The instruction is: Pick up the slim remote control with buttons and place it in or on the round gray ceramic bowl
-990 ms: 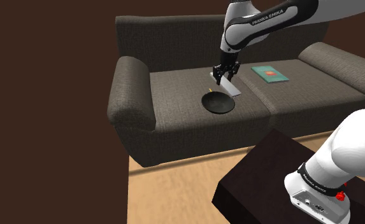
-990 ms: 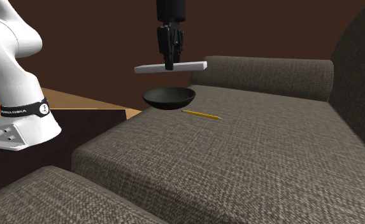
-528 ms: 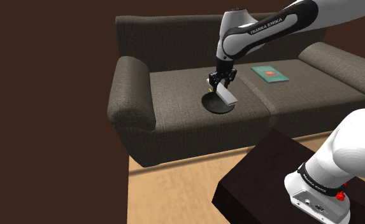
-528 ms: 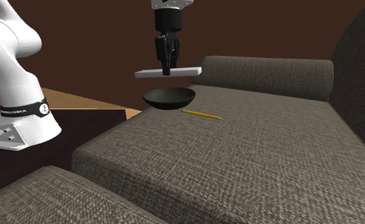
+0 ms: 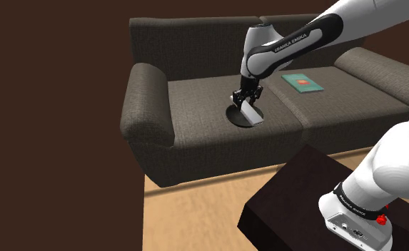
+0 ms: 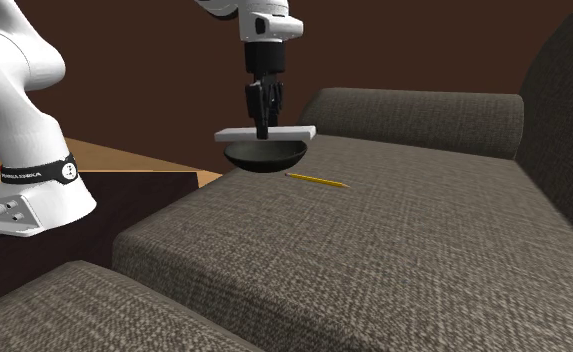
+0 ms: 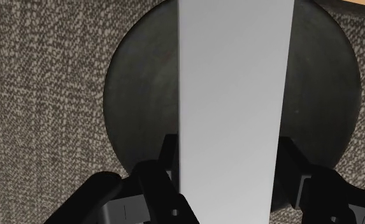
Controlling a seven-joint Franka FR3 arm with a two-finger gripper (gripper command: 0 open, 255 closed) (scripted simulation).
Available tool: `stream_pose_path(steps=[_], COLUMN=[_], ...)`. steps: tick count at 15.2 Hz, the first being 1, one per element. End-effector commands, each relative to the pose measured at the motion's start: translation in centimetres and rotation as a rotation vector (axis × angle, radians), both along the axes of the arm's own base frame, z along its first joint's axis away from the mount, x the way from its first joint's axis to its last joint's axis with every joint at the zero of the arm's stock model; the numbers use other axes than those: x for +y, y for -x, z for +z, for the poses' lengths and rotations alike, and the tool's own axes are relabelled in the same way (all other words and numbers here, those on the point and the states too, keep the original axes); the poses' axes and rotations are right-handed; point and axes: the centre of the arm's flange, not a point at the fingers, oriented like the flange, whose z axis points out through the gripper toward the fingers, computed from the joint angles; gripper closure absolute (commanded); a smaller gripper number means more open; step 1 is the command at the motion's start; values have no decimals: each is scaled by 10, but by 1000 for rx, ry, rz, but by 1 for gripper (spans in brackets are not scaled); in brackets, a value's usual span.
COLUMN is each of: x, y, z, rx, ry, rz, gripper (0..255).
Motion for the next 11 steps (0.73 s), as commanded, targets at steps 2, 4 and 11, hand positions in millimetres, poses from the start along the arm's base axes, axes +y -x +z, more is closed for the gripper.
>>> stream_pose_path(steps=[2,4,11], x=[-1,-1,-1], y=[0,0,0], z=[-13,-13,-13], rx=[-1,-1,-1], ry=[0,0,0], rz=[0,0,0], gripper=[255,255,0])
